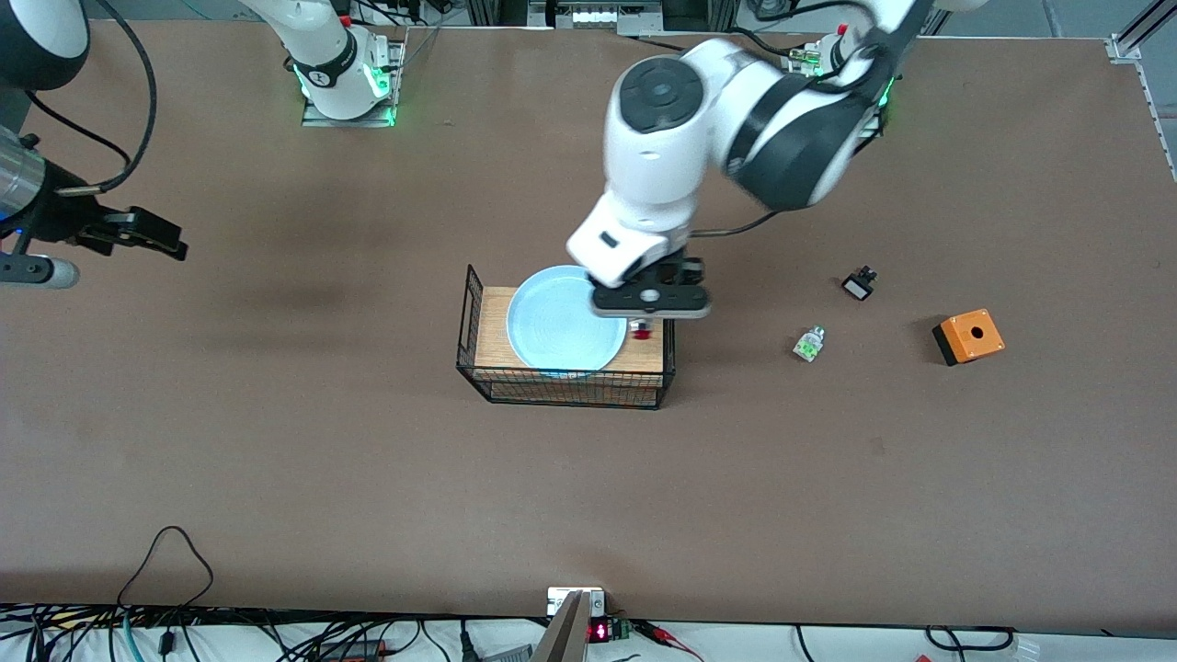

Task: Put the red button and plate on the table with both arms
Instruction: 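Lift the red button with the left gripper while the right gripper reaches out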

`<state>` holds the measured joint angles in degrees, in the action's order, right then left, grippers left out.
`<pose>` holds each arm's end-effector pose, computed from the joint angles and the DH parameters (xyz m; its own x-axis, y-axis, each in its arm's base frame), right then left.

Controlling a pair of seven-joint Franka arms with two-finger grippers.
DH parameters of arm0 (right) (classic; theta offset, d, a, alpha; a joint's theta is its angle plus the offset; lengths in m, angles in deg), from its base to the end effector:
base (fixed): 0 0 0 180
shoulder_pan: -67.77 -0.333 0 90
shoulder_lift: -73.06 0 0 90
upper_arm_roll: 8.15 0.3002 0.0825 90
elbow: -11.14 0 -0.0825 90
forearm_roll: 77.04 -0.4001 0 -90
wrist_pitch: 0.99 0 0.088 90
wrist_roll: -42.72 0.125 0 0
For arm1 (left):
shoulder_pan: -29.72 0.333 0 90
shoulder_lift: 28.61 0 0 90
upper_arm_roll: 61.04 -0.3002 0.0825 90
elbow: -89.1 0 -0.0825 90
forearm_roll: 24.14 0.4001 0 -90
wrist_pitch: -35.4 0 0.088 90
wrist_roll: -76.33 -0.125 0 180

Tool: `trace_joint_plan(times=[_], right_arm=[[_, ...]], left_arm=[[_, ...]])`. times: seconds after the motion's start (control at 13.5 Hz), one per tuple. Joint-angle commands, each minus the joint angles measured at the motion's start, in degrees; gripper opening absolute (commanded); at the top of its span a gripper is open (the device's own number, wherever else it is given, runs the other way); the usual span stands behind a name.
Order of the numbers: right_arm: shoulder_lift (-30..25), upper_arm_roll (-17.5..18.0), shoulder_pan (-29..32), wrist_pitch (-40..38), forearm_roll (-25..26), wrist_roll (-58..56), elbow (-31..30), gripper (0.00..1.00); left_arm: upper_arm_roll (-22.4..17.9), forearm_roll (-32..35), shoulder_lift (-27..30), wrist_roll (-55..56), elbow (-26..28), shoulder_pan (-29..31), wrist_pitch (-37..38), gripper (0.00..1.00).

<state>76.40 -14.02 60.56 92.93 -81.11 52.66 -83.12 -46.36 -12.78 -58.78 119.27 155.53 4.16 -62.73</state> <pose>0.5867 0.0234 0.5268 0.9852 -0.1542 -0.0742 -0.1583 -0.9860 -0.0524 0.5887 -0.4142 0.4729 0.9953 0.0582 0.0777 0.0601 -0.9979 -0.0226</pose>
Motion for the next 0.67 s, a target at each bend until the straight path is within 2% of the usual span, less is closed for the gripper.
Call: trace_joint_plan(times=[0.0, 0.22, 0.45, 0.59], right_arm=[[-0.18, 6.46, -0.52, -1.36, -2.69, 14.18, 2.67, 1.00], [0.52, 16.21, -2.09, -0.49, -1.82, 32.10, 2.94, 1.00], [4.64, 17.65, -7.71, 3.10, -1.90, 45.66, 3.55, 1.00], [7.27, 17.56, -11.14, 5.22, -1.99, 53.04, 4.17, 1.00]], left_arm=[[0.52, -5.36, 2.83, -8.62, 1.60, 8.04, 5.47, 0.19], [0.52, -7.22, 2.83, -28.73, 5.10, 19.19, 8.12, 0.19], [0.34, -7.14, 1.61, -43.33, 11.33, 27.28, 7.34, 0.20], [0.17, -6.87, -1.72, -53.00, 14.32, 32.48, 2.36, 0.20]])
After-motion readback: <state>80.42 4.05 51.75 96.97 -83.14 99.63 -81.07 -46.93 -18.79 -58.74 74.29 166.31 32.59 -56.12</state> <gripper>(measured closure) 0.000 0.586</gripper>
